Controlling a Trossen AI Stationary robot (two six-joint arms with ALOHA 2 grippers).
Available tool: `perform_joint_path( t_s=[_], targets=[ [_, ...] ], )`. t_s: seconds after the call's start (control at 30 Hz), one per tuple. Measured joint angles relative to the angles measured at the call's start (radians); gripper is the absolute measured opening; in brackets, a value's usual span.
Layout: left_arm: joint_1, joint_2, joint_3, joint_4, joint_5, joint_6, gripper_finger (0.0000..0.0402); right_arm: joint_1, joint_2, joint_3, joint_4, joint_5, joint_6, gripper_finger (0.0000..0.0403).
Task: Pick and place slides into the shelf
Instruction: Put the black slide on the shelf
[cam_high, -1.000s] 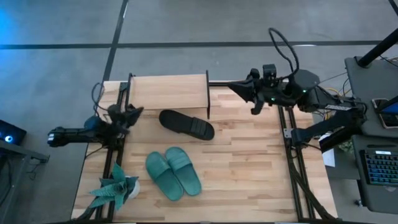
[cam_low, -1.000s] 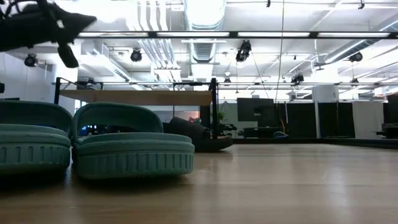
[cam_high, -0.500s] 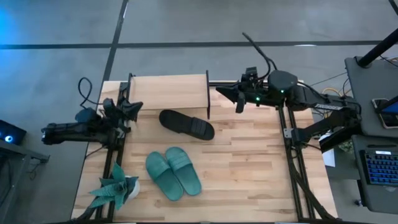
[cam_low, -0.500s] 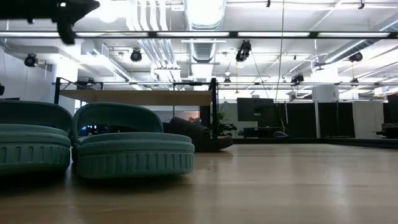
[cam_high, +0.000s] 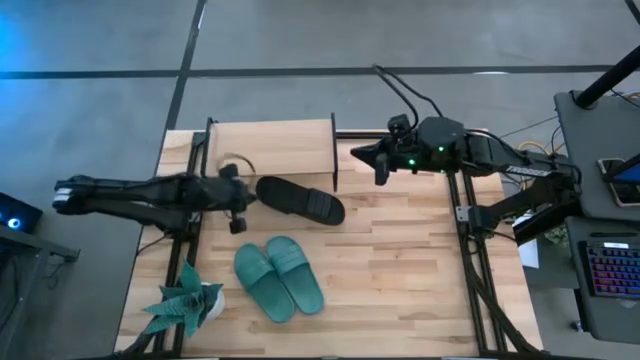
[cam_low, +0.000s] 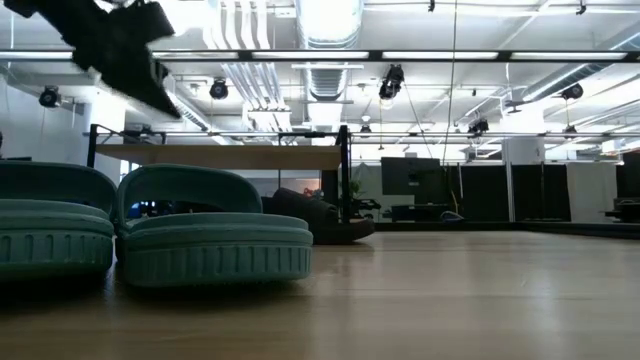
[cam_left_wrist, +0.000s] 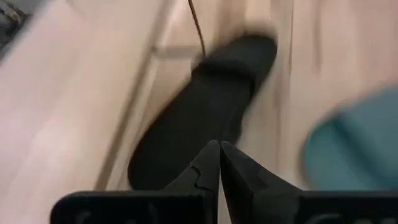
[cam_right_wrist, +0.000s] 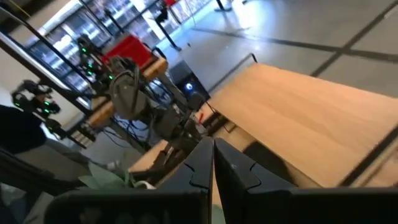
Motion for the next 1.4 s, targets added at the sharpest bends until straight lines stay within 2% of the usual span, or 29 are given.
perform_joint_path(
  t_s=[0.07,0.13,0.23,0.4,0.63,0.83,1.0,1.1,1.27,1.4],
  targets=[
    [0.0,0.039,0.005,-0.043,-0.029,0.015,0.0,0.0,-0.001,-0.001,-0.031,-0.005,0.009,0.0009],
    [0.005,0.06,-0.002,-0.063,-0.043,-0.077,0.0002,0.0,-0.004,-0.001,-0.063,-0.007,0.037,0.0009],
    [0.014,0.076,-0.009,-0.076,-0.028,-0.302,0.0016,0.0,-0.005,-0.001,-0.139,-0.012,0.1,0.0009],
    [0.018,0.068,-0.015,-0.056,0.042,-0.7,0.0063,0.0,-0.007,-0.001,-0.25,-0.034,0.131,0.0024],
    [0.018,0.033,-0.044,-0.036,0.048,-1.047,0.0139,-0.011,-0.008,-0.001,-0.332,-0.027,0.13,0.0084],
    [0.018,0.053,-0.134,-0.03,0.06,-1.349,0.0194,-0.018,-0.009,-0.016,-0.417,0.004,0.114,0.0152],
    [0.018,0.04,-0.22,0.162,0.06,-1.465,0.0207,-0.018,-0.01,-0.032,-0.444,0.02,0.087,0.0201],
    [0.018,0.022,-0.271,0.255,-0.004,-1.507,0.0208,-0.018,-0.01,-0.033,-0.443,0.02,0.072,0.0222],
    [0.02,0.01,-0.362,0.278,-0.072,-1.599,0.0208,-0.018,-0.01,-0.033,-0.444,0.02,0.058,0.0245],
    [0.02,0.005,-0.44,0.454,-0.122,-1.627,0.0208,-0.018,-0.01,-0.033,-0.444,0.02,0.047,0.0254]
  ],
)
